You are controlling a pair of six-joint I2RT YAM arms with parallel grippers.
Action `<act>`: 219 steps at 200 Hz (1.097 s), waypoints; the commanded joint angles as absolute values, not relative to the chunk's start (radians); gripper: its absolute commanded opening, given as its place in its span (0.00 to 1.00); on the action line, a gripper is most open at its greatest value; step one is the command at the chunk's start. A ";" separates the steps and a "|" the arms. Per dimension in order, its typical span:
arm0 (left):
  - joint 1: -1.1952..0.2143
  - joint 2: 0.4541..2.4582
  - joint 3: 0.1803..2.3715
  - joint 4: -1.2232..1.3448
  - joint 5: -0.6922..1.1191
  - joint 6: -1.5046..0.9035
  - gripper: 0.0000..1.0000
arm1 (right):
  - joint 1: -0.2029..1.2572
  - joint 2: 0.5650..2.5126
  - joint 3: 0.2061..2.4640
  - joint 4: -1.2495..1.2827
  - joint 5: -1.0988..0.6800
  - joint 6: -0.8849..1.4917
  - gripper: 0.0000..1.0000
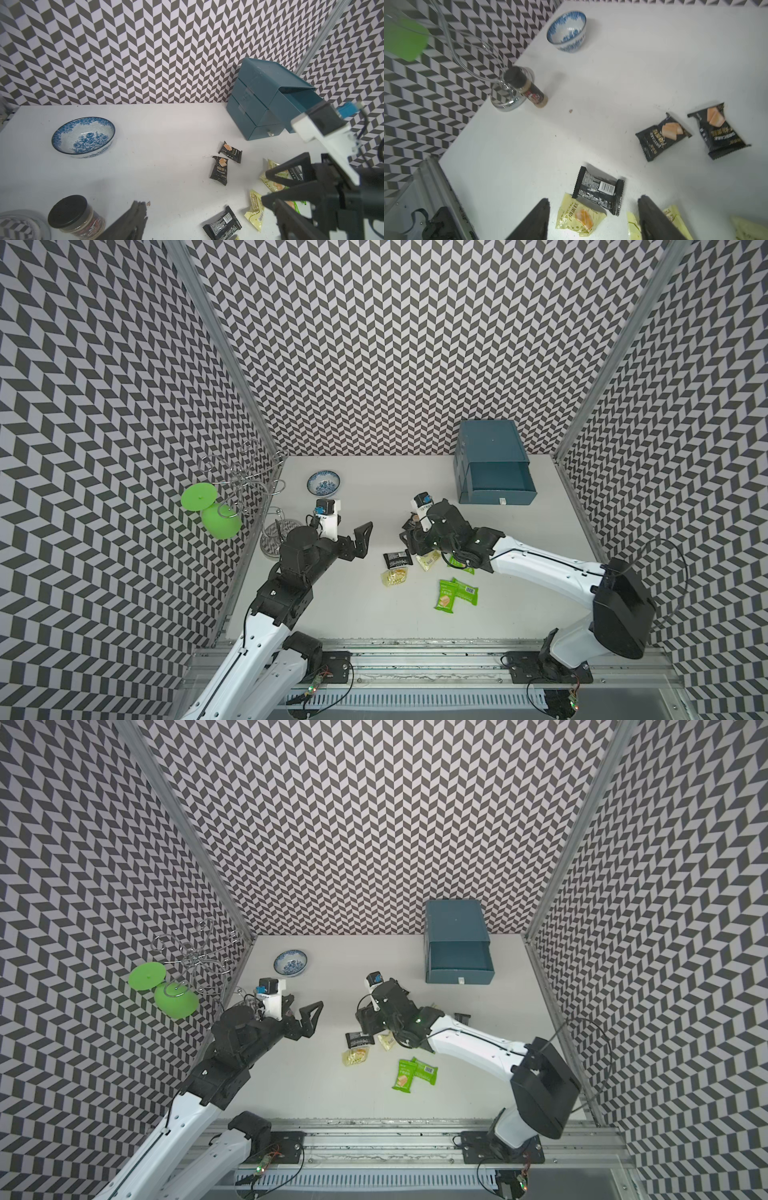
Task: Place the cookies into the drawer by color
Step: Pick up the cookie at the center of the board.
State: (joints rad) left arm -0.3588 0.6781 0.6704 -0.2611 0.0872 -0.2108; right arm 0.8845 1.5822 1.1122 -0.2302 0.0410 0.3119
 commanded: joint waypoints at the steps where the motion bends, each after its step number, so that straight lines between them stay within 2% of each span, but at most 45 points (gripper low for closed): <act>1: -0.349 0.657 0.675 -0.270 0.063 -0.216 1.00 | 0.904 1.641 1.147 -0.277 0.097 0.190 0.75; 13: -0.349 0.656 0.673 -0.265 0.064 -0.217 0.99 | 0.905 1.697 1.195 -0.339 0.117 0.193 0.85; 17: -0.348 0.656 0.673 -0.264 0.064 -0.217 1.00 | 0.906 1.719 1.217 -0.366 0.122 0.198 0.97; 20: -0.347 0.658 0.673 -0.264 0.064 -0.216 1.00 | 0.909 1.733 1.232 -0.382 0.128 0.205 1.00; 87: -0.333 0.655 0.671 -0.263 0.072 -0.214 0.99 | 0.990 1.974 1.412 -0.460 0.235 0.429 1.00; 183: -0.331 0.648 0.665 -0.250 0.086 -0.196 1.00 | 1.024 2.116 1.484 -0.527 0.362 0.525 0.99; 219: -0.331 0.643 0.663 -0.252 0.084 -0.194 1.00 | 1.024 2.153 1.476 -0.523 0.336 0.531 0.99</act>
State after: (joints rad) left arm -0.3374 0.6586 0.6704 -0.2626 0.0753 -0.2096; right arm 1.0149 2.1136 1.4708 -0.5007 0.3244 0.5163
